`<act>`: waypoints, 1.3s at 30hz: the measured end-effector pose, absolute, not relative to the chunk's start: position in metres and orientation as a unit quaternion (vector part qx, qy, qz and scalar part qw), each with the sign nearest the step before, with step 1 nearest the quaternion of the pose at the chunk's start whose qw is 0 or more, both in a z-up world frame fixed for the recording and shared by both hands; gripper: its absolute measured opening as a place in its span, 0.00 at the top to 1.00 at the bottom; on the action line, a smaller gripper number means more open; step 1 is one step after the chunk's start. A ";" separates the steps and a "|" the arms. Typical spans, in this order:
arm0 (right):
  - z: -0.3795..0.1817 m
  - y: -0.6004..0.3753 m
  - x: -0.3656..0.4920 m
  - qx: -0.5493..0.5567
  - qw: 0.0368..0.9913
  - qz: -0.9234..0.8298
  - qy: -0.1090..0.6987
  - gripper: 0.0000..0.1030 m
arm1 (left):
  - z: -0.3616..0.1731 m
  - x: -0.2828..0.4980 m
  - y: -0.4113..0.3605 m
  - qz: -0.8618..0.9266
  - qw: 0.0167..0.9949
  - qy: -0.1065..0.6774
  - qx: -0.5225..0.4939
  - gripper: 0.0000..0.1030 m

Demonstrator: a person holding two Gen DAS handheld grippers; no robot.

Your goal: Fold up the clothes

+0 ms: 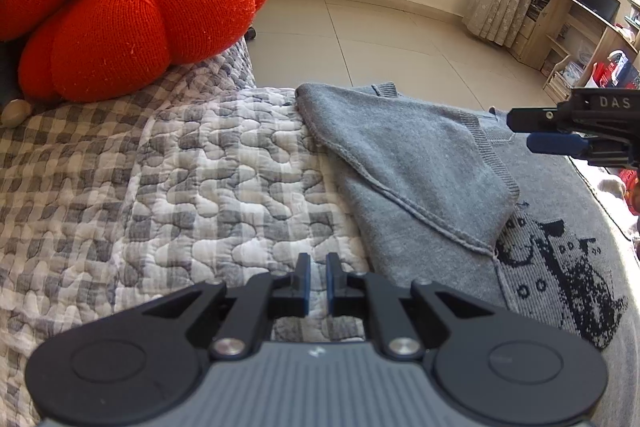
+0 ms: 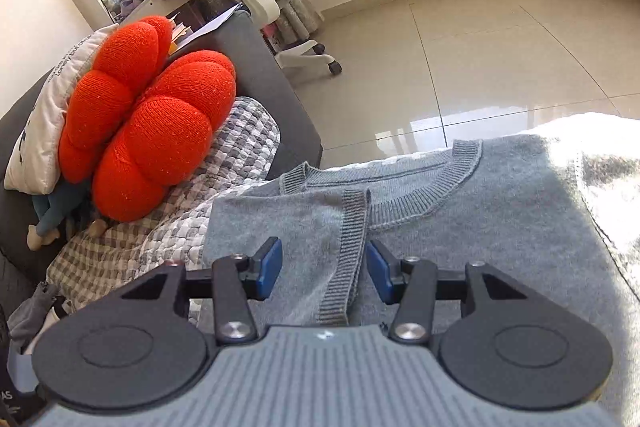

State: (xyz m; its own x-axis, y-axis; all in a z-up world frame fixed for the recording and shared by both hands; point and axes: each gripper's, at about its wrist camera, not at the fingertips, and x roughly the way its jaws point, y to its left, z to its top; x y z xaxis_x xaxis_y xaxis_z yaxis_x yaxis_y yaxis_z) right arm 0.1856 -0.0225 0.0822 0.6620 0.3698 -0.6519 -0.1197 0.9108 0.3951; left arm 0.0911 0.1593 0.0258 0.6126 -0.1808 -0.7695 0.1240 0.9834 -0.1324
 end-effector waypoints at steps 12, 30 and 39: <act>0.070 -0.011 0.210 0.054 0.924 0.135 0.354 0.98 | 0.025 0.097 0.160 -0.082 0.902 0.423 -0.029 0.93; 0.067 -0.015 0.193 0.030 0.945 0.027 0.325 0.99 | 0.025 0.097 0.162 -0.074 0.904 0.420 -0.027 0.93; 0.059 -0.034 0.165 0.120 0.923 0.099 0.352 0.37 | 0.033 0.093 0.163 -0.081 0.907 0.412 -0.034 0.93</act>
State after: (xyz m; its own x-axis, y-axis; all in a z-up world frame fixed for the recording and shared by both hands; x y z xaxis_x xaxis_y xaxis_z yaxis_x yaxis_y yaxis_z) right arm 0.1652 -0.0337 0.0588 0.7321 0.2680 -0.6262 -0.0988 0.9514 0.2916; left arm 0.0931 0.1628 0.0330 0.6468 -0.1751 -0.7423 0.1186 0.9845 -0.1288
